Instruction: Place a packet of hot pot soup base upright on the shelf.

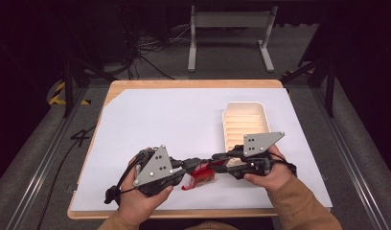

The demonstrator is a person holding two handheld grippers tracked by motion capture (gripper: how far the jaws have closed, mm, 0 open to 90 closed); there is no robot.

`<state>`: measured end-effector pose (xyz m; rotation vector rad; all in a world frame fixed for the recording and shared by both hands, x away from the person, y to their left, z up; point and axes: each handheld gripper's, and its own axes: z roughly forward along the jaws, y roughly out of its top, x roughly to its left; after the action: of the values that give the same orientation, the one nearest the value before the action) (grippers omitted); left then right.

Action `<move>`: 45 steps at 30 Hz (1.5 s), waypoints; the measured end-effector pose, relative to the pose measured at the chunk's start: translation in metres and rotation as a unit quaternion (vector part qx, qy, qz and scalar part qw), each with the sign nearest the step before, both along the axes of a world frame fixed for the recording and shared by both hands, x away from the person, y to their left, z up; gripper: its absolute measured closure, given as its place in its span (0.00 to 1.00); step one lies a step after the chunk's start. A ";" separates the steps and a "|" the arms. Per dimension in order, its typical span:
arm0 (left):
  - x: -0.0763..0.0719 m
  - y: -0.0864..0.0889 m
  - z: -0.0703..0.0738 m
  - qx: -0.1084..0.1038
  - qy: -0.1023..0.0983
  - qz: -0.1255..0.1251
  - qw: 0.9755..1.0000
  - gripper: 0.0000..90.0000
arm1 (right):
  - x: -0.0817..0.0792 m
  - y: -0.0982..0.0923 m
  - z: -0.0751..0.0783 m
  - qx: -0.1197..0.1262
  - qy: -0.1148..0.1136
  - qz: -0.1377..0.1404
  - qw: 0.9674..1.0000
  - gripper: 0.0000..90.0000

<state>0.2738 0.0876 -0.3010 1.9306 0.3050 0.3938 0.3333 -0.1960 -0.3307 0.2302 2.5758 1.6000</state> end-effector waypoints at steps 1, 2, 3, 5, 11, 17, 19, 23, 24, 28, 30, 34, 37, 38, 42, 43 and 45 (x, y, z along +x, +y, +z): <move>0.000 0.000 0.000 0.000 0.000 0.001 1.000 1.00 | 0.000 0.000 0.000 0.000 0.001 0.005 1.000 0.78; 0.000 0.000 0.000 -0.001 0.001 0.002 1.000 1.00 | 0.000 0.000 -0.001 0.000 0.003 0.011 1.000 0.82; 0.001 0.001 0.000 0.000 0.001 0.003 1.000 1.00 | 0.000 0.000 -0.001 0.000 0.004 0.014 1.000 0.84; 0.001 0.001 -0.001 -0.001 0.001 0.005 1.000 1.00 | 0.000 0.000 -0.001 0.000 0.005 0.015 1.000 0.89; 0.006 0.004 -0.004 -0.010 0.008 0.016 1.000 0.99 | -0.002 0.002 0.000 -0.009 -0.005 0.018 1.000 0.98; 0.007 0.006 -0.005 -0.021 0.007 0.021 1.000 0.96 | -0.002 0.002 0.003 -0.011 -0.017 0.016 1.000 1.00; 0.009 0.009 -0.005 -0.032 0.013 0.020 0.999 0.95 | -0.003 0.003 0.005 -0.011 -0.024 0.017 1.000 1.00; 0.011 0.013 -0.005 -0.045 0.015 0.022 0.999 0.88 | -0.003 0.004 0.008 -0.012 -0.029 0.019 0.999 1.00; 0.011 0.013 -0.005 -0.049 0.016 0.023 0.998 0.84 | -0.002 0.003 0.010 -0.015 -0.032 0.020 0.999 1.00; 0.011 0.017 -0.006 -0.050 0.002 0.038 0.998 0.72 | 0.000 0.000 0.014 -0.016 -0.036 0.016 0.999 1.00; 0.012 0.020 -0.006 -0.058 0.000 0.043 0.997 0.68 | 0.003 -0.003 0.016 -0.012 -0.039 0.011 0.999 1.00; 0.013 0.027 -0.005 -0.069 0.006 0.050 0.996 0.63 | 0.009 -0.011 0.021 -0.011 -0.040 0.003 0.999 1.00; 0.015 0.032 -0.005 -0.071 0.011 0.052 0.996 0.59 | 0.011 -0.016 0.027 -0.011 -0.048 -0.005 0.999 1.00; 0.016 0.033 -0.005 -0.070 0.011 0.052 0.996 0.58 | 0.011 -0.017 0.029 -0.012 -0.053 -0.007 0.999 1.00; 0.018 0.036 -0.007 -0.068 0.016 0.061 0.996 0.56 | 0.012 -0.021 0.037 -0.021 -0.065 -0.015 0.998 1.00; 0.021 0.038 -0.009 -0.068 0.017 0.064 0.995 0.55 | 0.013 -0.023 0.039 -0.022 -0.068 -0.017 0.997 1.00; 0.025 0.041 -0.011 -0.065 0.021 0.071 0.995 0.55 | 0.014 -0.025 0.041 -0.023 -0.071 -0.020 0.997 1.00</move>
<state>0.2983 0.1281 -0.3124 1.7977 0.4846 0.4166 0.3475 -0.2214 -0.2893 0.1579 2.4814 1.4855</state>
